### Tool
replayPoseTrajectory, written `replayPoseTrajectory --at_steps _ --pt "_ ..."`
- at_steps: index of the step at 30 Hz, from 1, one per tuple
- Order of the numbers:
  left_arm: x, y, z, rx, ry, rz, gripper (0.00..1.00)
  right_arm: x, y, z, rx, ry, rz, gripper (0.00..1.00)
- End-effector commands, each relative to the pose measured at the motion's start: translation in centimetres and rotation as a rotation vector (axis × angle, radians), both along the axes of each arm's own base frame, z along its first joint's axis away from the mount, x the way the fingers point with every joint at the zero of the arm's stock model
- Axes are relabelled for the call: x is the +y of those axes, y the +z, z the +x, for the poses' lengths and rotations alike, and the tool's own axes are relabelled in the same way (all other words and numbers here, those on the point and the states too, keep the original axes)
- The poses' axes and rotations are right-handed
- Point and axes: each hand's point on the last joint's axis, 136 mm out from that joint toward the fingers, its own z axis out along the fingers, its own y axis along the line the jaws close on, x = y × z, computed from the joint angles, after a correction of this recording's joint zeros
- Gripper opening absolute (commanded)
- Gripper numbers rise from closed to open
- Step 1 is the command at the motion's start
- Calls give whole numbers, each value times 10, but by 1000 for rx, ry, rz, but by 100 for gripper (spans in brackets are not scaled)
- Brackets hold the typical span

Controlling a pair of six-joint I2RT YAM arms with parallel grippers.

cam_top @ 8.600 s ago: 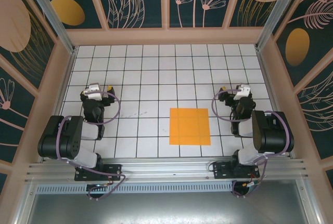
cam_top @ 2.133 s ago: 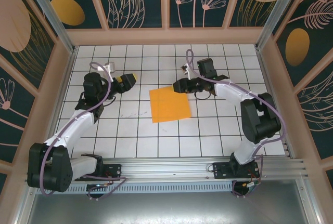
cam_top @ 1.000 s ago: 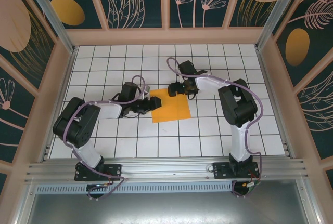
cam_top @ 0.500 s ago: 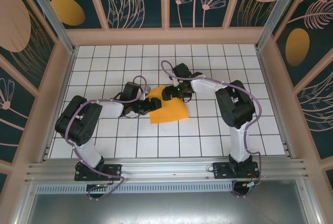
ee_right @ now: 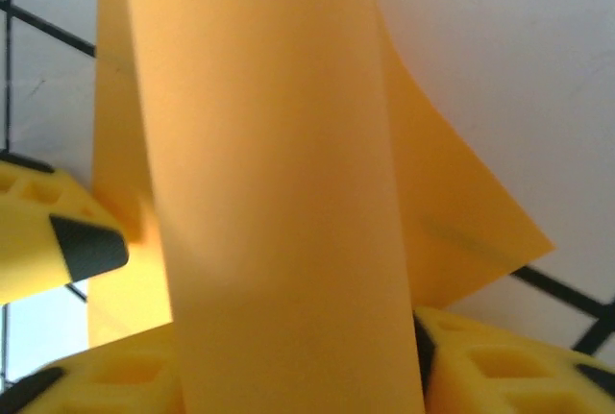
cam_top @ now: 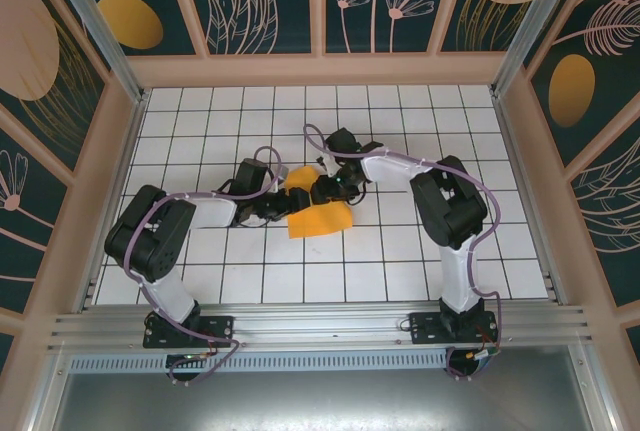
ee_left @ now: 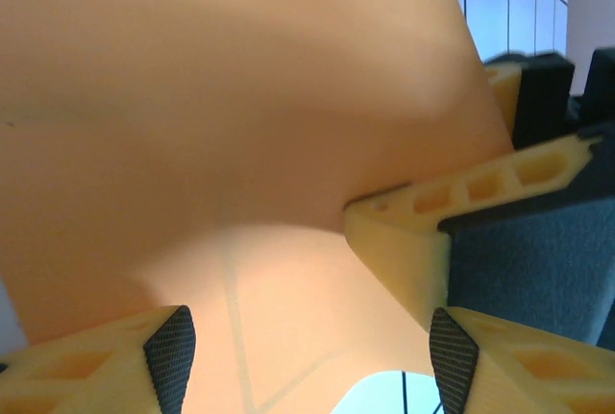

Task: Fold a paper plane with a square sheet of paper (fold left side to right side)
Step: Pick up the square sheet of paper from the center of the table.

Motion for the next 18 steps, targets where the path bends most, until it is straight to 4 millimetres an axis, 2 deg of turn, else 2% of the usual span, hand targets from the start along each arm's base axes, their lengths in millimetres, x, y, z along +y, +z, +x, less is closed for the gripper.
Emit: replayPoseTrajectory --at_steps 1,5,9,15,16,18 --pt "10 23 14 -96 43 1 69 4 6 -15 74 15 60 43" --pt "33 52 24 -152 90 -48 72 8 22 -8 58 9 151 33" --pt "61 68 30 -188 140 -76 73 12 40 -6 60 22 278 26" --pt "84 85 29 -235 176 -110 74 24 71 -16 73 71 457 24" --pt "86 88 30 -246 180 -116 74 16 77 -8 66 53 481 23" --pt "90 97 29 -269 184 -137 75 15 87 -9 71 64 530 23"
